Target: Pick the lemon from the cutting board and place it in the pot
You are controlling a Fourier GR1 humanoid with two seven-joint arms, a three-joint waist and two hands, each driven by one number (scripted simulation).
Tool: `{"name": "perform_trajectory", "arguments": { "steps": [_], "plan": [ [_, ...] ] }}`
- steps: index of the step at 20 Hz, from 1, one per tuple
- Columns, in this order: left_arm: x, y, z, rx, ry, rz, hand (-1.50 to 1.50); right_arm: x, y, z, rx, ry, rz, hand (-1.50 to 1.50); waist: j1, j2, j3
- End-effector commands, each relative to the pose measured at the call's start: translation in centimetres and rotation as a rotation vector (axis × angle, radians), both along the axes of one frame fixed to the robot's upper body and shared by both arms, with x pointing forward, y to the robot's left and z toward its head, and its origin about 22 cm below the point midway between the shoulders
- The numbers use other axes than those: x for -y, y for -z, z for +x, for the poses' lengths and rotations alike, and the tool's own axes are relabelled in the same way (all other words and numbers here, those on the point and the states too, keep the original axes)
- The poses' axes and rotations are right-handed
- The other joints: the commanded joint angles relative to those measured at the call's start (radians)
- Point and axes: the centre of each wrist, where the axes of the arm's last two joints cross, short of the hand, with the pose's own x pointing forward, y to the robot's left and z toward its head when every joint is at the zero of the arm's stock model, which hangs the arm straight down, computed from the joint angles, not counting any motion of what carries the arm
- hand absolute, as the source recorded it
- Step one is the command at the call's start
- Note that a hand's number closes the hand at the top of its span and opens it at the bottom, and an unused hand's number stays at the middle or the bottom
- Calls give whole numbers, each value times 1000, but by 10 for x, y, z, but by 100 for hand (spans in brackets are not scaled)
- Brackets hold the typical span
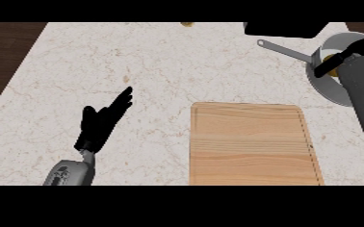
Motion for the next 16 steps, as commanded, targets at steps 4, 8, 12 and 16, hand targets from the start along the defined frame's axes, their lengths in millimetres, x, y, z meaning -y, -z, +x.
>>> {"name": "perform_trajectory", "arguments": {
  "steps": [4,8,12,16],
  "plan": [
    [-11,2,5,-11,-4,-1,0,-17,16,8,53,16,99,-150,-4,6,4],
    [3,1,3,17,7,-2,0,-6,-17,9,447,32,-21,-150,2,13,7],
    [3,-1,4,0,-10,-14,0,0,-44,11,742,97,-76,-150,-4,8,6],
    [-6,0,-3,7,-11,-7,0,7,-30,3,956,223,-175,-150,-17,-4,5]
  ]
}}
